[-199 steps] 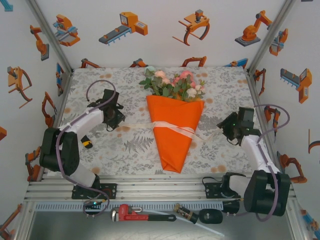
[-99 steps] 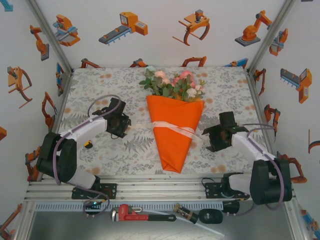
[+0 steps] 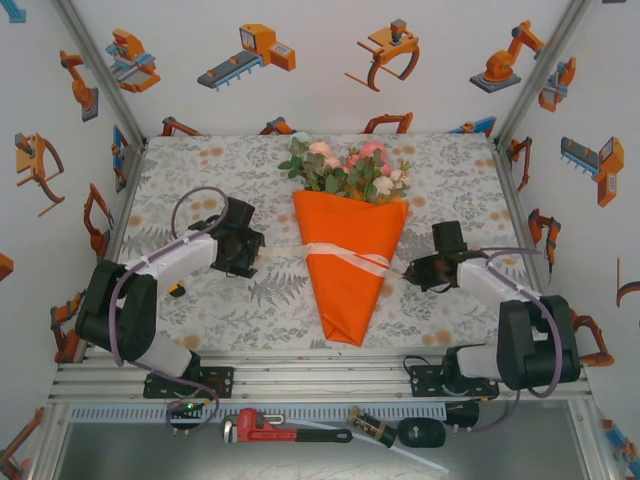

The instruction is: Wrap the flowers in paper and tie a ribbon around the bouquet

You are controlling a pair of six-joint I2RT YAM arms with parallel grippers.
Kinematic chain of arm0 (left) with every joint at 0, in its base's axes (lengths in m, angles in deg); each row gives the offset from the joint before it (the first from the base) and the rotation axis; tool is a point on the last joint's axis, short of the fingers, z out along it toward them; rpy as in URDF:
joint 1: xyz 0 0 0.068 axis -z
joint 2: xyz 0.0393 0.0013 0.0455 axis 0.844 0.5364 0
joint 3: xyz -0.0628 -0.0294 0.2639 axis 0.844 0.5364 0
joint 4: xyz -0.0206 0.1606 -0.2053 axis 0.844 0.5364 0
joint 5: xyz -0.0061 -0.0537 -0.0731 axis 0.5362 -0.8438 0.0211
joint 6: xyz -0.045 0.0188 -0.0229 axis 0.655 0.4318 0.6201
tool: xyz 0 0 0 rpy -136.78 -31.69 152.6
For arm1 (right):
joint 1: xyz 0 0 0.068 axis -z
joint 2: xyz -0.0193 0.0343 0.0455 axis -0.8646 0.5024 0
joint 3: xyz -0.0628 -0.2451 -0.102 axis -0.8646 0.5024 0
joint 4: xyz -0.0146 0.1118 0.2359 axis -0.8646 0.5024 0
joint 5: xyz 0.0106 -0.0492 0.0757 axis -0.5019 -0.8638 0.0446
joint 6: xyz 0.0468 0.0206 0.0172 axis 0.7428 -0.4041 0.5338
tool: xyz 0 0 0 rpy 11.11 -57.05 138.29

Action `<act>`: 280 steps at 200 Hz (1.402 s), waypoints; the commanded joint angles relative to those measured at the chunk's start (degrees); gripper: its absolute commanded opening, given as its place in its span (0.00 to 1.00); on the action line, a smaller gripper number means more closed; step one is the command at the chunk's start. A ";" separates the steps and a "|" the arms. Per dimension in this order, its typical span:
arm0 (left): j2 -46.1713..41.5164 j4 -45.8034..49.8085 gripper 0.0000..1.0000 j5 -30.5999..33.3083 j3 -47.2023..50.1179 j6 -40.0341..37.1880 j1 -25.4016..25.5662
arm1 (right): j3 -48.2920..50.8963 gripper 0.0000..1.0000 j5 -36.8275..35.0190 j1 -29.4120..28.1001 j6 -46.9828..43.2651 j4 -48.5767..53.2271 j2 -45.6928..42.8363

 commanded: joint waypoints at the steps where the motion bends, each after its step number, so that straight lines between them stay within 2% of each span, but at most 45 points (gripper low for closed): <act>1: 2.65 0.20 0.62 -0.93 -3.01 2.12 1.37 | 0.05 0.00 -2.83 -0.27 -2.27 -0.30 -2.14; 24: 5.07 5.68 0.62 3.65 -5.97 1.25 1.97 | -0.18 0.00 -2.64 -0.27 -4.36 -2.10 -3.54; 49: 6.17 12.40 0.63 14.29 -9.55 -2.47 2.08 | -1.24 0.00 -3.03 -0.27 -6.95 -1.85 -5.12; 61: 7.21 14.88 0.63 17.09 -11.07 -3.36 1.98 | -1.51 0.00 -3.47 -0.27 -7.57 -1.69 -5.83; 92: 9.19 15.24 0.63 15.57 -12.29 -5.42 0.60 | -1.84 0.00 -4.53 -0.27 -8.71 -0.98 -7.04; 114: 10.89 15.70 0.63 16.87 -13.19 -6.02 0.43 | -2.05 0.00 -4.62 -0.27 -9.54 -0.78 -7.39; 132: 12.16 11.28 0.62 15.73 -13.04 -9.62 -0.30 | -2.36 0.00 -4.82 -0.23 -10.42 -0.54 -7.82; 153: 13.18 9.13 0.54 15.16 -13.21 -10.48 -0.67 | -2.75 0.00 -5.27 -0.23 -11.14 0.34 -8.27; 190: 15.00 8.20 0.48 16.62 -12.97 -10.63 -0.95 | -2.90 0.00 -5.76 -0.27 -11.23 0.75 -8.94; 220: 16.82 4.71 0.38 16.85 -11.87 -12.04 -1.60 | -3.03 0.00 -5.15 -0.27 -11.23 0.74 -8.92; 267: 13.74 -0.61 0.09 15.55 -7.72 -13.79 -3.27 | -2.85 0.00 -7.43 -0.19 -11.23 1.45 -10.29; 280: 11.85 -2.18 0.00 14.32 -6.52 -15.30 -4.52 | -3.37 0.00 -8.90 0.46 -14.72 1.45 -10.66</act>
